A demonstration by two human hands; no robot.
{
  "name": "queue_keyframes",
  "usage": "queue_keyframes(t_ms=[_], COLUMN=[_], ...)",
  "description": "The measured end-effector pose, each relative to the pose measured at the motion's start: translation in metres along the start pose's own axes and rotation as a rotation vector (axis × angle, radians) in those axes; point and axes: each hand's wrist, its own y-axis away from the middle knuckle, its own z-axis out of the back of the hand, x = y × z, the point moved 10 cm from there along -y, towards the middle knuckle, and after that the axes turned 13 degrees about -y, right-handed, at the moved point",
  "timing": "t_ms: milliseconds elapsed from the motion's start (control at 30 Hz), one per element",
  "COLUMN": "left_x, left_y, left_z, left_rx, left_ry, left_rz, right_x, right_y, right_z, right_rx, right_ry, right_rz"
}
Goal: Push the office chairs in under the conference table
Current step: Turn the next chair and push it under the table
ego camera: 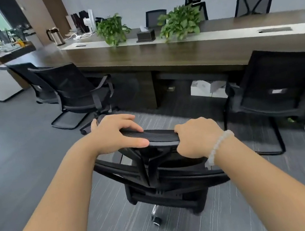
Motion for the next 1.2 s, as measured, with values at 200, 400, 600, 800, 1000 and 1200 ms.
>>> queue_keyframes(t_ms=[200, 400, 600, 800, 1000, 1200], left_x=[0.019, 0.031, 0.024, 0.007, -0.005, -0.015], left_y=[-0.029, -0.055, -0.089, -0.149, -0.216, -0.284], left_z=[0.017, 0.024, 0.027, 0.034, 0.034, 0.037], left_rx=[-0.023, -0.058, -0.08, -0.108, -0.01, 0.036], left_ry=[0.034, 0.027, 0.011, -0.016, -0.061, -0.168], left_rz=[-0.088, -0.161, -0.188, -0.213, -0.133, -0.046], right_x=[0.005, 0.002, -0.022, -0.064, -0.108, -0.147], right_y=[-0.023, -0.053, -0.077, -0.112, -0.158, -0.205], right_z=[0.002, 0.005, 0.02, 0.041, 0.061, 0.085], right_rx=[-0.045, -0.153, -0.234, -0.275, -0.305, -0.332], right_ry=[-0.094, -0.054, -0.036, -0.064, -0.112, -0.104], right_rz=[-0.121, -0.201, -0.276, -0.308, -0.275, -0.184])
